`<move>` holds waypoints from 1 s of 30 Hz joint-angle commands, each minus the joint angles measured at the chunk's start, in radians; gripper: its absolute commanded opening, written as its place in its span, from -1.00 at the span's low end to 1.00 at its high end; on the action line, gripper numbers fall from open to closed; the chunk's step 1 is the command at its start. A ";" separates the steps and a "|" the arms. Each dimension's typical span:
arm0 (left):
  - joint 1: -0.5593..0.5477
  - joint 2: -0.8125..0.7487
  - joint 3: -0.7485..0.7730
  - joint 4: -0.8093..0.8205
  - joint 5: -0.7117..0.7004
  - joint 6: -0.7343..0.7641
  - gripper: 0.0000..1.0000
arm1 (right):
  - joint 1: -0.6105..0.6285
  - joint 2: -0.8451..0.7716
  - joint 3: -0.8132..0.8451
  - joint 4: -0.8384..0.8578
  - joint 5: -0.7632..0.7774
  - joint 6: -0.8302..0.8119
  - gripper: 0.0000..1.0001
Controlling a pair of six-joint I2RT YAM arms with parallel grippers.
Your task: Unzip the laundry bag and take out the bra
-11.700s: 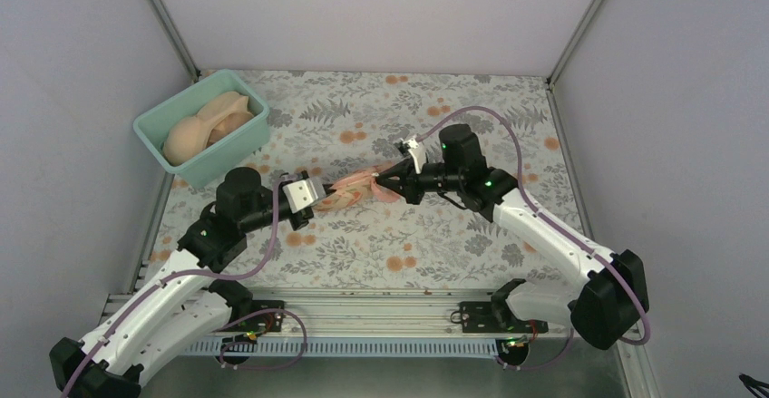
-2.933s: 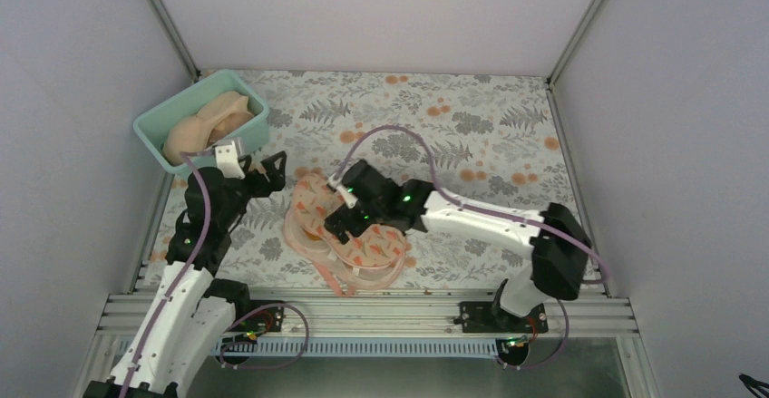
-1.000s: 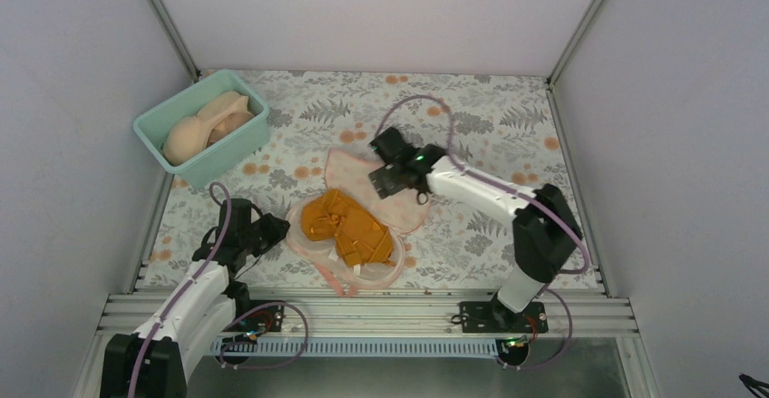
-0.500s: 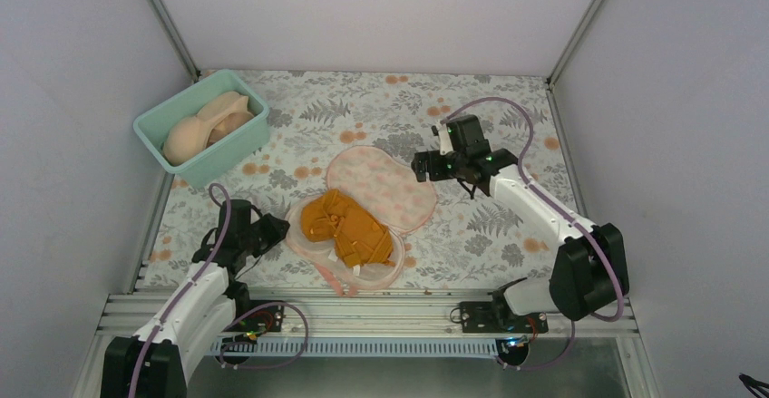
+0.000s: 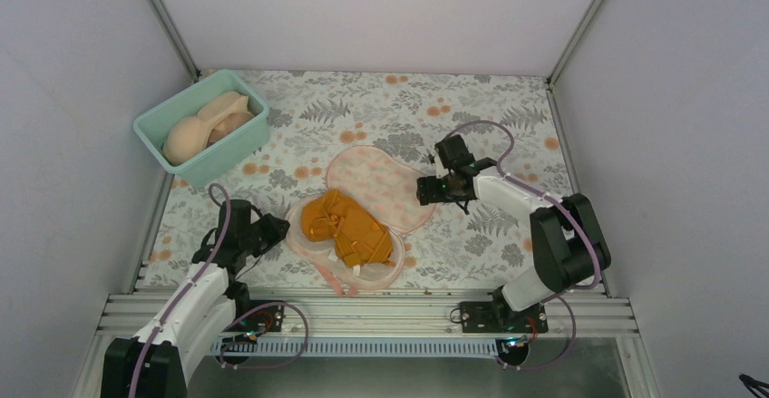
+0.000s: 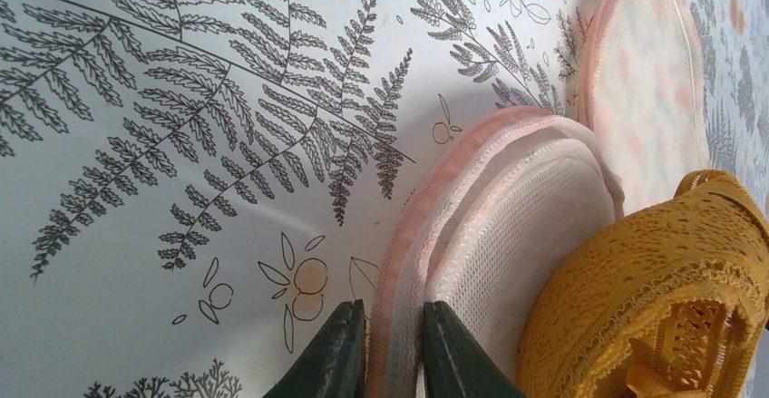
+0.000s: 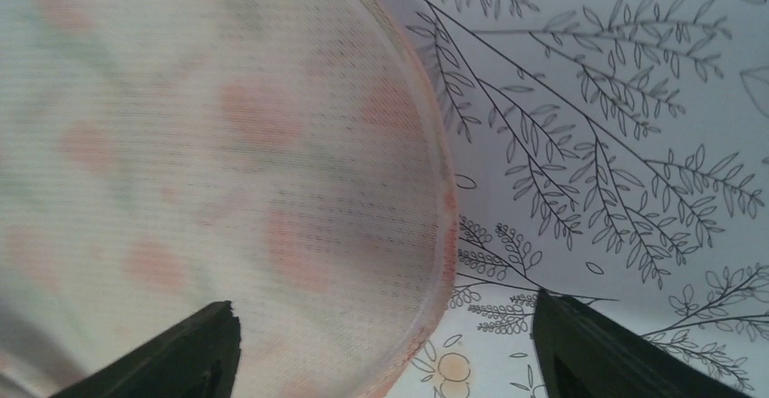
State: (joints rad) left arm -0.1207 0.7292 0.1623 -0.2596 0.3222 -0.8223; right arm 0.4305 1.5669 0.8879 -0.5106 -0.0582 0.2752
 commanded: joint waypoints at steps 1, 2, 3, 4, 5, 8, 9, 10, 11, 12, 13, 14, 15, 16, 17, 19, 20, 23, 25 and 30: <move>-0.002 -0.013 -0.008 0.008 -0.011 0.004 -0.62 | -0.003 0.050 -0.004 0.037 0.052 0.009 0.34; -0.002 -0.016 -0.006 0.008 -0.015 0.005 -0.61 | -0.003 0.060 -0.004 0.039 0.059 0.009 0.24; -0.002 -0.022 -0.007 0.010 -0.020 0.005 -0.59 | -0.003 0.067 -0.006 0.043 0.061 0.007 0.13; -0.001 -0.026 -0.006 0.010 -0.024 0.003 -0.50 | -0.003 0.072 -0.007 0.046 0.063 0.006 0.01; -0.001 -0.032 -0.004 0.017 -0.026 0.001 -0.28 | -0.003 0.077 -0.011 0.052 0.060 0.006 -0.08; -0.001 -0.056 0.006 0.078 -0.018 0.001 0.37 | -0.009 0.082 -0.024 0.069 0.055 0.003 -0.29; 0.000 -0.058 0.016 0.104 -0.018 0.000 0.52 | -0.014 0.082 -0.028 0.071 0.054 0.004 -0.39; 0.003 -0.061 0.027 0.137 -0.015 -0.002 0.65 | -0.021 0.080 -0.031 0.074 0.053 0.005 -0.50; 0.006 -0.062 0.040 0.162 -0.004 -0.004 0.74 | -0.029 0.075 -0.035 0.077 0.052 0.004 -0.59; 0.007 -0.061 0.053 0.193 0.012 -0.004 0.81 | -0.038 0.068 -0.039 0.082 0.052 0.004 -0.67; 0.008 -0.058 0.066 0.223 0.029 -0.006 0.86 | -0.047 0.062 -0.043 0.088 0.051 0.004 -0.73; 0.009 -0.054 0.082 0.248 0.043 -0.006 0.92 | -0.059 0.055 -0.049 0.095 0.051 0.003 -0.82; 0.009 -0.050 0.097 0.277 0.055 -0.001 0.96 | -0.070 0.049 -0.052 0.099 0.049 0.001 -0.90; 0.009 -0.047 0.116 0.303 0.066 0.019 0.99 | -0.084 0.043 -0.056 0.102 0.050 0.000 -0.92; 0.008 -0.045 0.135 0.334 0.077 0.052 1.00 | -0.097 0.037 -0.059 0.103 0.048 -0.002 -0.92; 0.009 -0.042 0.186 0.383 0.101 0.178 1.00 | -0.126 0.020 -0.067 0.108 0.040 -0.009 -0.92; 0.009 -0.043 0.224 0.386 0.105 0.272 1.00 | -0.141 0.009 -0.071 0.110 0.036 -0.010 -0.92; 0.006 -0.042 0.337 0.365 0.039 0.580 1.00 | -0.209 -0.025 -0.085 0.119 0.018 -0.015 -0.92; 0.007 -0.013 0.405 0.328 -0.049 0.807 1.00 | -0.254 -0.047 -0.092 0.125 0.008 -0.019 -0.92; 0.009 0.103 0.539 0.181 -0.258 1.335 1.00 | -0.378 -0.113 -0.118 0.149 -0.020 -0.029 -0.92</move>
State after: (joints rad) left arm -0.1181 0.7521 0.6186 0.0425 0.2401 -0.0250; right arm 0.1318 1.5105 0.7952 -0.4049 -0.0525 0.2634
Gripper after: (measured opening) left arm 0.999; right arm 0.040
